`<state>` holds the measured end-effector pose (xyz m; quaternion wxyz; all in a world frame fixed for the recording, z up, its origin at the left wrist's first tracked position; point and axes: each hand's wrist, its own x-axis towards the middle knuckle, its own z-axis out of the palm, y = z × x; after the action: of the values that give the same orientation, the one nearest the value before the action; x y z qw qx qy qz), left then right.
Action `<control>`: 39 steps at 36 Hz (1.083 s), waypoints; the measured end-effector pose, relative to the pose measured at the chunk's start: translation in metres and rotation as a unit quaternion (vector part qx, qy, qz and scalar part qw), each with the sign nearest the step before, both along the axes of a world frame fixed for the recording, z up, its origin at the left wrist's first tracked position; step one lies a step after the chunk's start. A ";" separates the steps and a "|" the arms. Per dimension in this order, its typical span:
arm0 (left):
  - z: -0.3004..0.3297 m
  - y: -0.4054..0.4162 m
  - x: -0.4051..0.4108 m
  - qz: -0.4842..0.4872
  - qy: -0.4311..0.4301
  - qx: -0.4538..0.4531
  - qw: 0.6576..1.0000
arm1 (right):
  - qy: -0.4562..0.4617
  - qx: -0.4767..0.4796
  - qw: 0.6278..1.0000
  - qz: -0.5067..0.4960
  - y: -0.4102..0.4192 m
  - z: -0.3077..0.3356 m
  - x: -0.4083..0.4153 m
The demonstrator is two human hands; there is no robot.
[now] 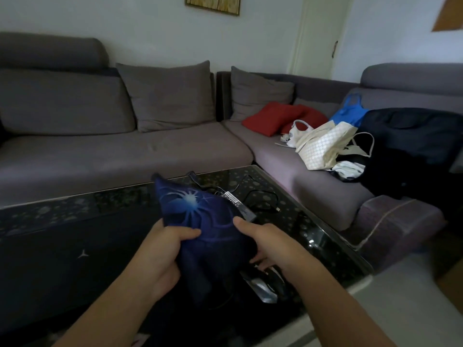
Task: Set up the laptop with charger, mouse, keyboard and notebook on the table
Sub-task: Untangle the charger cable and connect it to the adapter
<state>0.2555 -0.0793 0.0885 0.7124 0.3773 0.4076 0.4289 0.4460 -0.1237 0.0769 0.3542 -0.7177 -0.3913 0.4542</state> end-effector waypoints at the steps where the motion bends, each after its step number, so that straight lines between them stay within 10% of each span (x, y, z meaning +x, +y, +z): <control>1: 0.001 -0.005 0.008 -0.016 -0.002 0.009 1.000 | 0.043 -0.007 0.999 -0.014 0.001 -0.005 0.001; 10: -0.014 -0.032 0.043 -0.097 0.056 0.048 0.993 | 0.108 0.209 0.971 -0.041 -0.027 -0.018 0.036; 25: -0.012 -0.051 0.141 -0.275 0.062 0.103 0.954 | 0.211 0.160 0.956 -0.124 -0.057 -0.015 0.127; 33: -0.042 -0.023 0.096 -0.181 0.239 0.133 0.945 | -0.199 -0.012 0.972 -0.125 -0.034 -0.040 0.215; 39: -0.049 0.001 0.054 -0.106 0.272 0.134 0.947 | -0.504 -0.256 0.825 0.000 -0.012 -0.045 0.193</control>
<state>0.3099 -0.0787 0.0395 0.5585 0.6128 0.4821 0.2831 0.6391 -0.1353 0.0317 -0.0895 -0.9115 -0.3851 0.1130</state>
